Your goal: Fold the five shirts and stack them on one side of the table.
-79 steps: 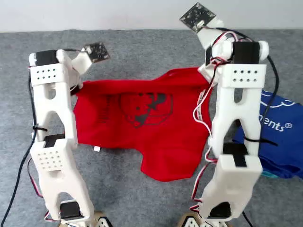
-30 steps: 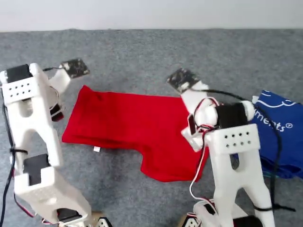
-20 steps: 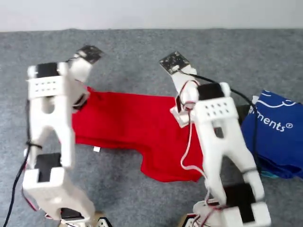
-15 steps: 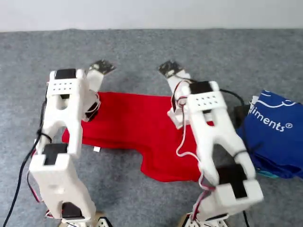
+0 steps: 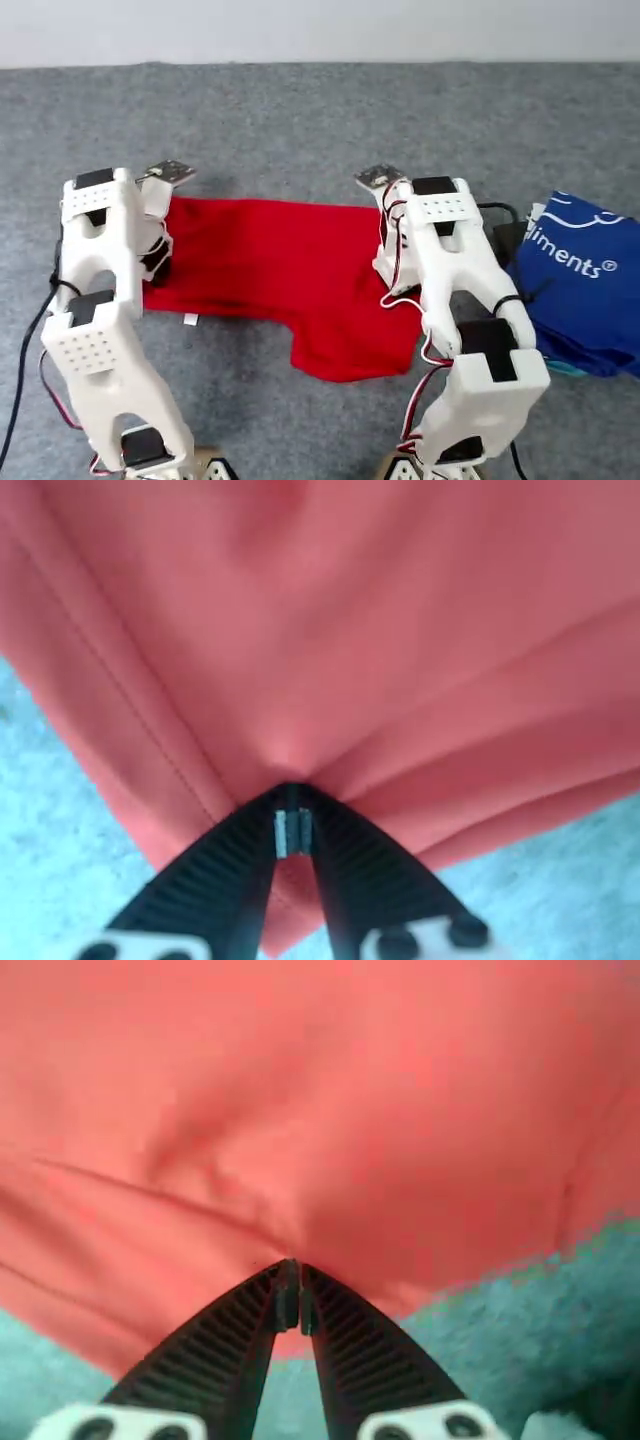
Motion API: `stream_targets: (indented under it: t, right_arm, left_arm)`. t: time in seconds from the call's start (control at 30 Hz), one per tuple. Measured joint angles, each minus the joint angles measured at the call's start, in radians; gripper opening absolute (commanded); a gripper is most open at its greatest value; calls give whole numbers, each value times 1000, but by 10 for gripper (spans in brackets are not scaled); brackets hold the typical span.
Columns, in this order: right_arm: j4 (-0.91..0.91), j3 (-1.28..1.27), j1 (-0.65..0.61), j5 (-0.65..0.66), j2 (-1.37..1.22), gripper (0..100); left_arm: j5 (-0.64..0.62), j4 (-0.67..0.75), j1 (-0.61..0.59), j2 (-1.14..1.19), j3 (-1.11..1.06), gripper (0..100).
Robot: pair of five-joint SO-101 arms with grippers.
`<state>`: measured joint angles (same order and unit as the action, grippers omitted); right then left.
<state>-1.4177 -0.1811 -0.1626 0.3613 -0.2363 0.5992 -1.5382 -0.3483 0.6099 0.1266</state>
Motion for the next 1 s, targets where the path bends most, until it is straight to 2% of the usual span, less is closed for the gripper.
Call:
stream_targets:
  t: [0.23,0.37,0.47,0.7,0.87,1.0]
  right_arm:
    - [-34,92,-34,0,40,9]
    - [48,176,-35,0,44,9]
    - [132,222,-35,0,17,9]
    - [224,361,-35,0,-184,9]
    - [224,502,-29,-55,-356,9]
    - [192,591,3,-74,-465,9]
  left_arm:
    - [-2,-48,-8,-123,-17,16]
    - [-3,-44,12,-247,-17,16]
    - [-72,9,35,-279,-17,31]
    - [-256,169,87,-269,-17,74]
    - [-290,255,103,-144,-17,72]
    - [-299,264,61,-31,15,72]
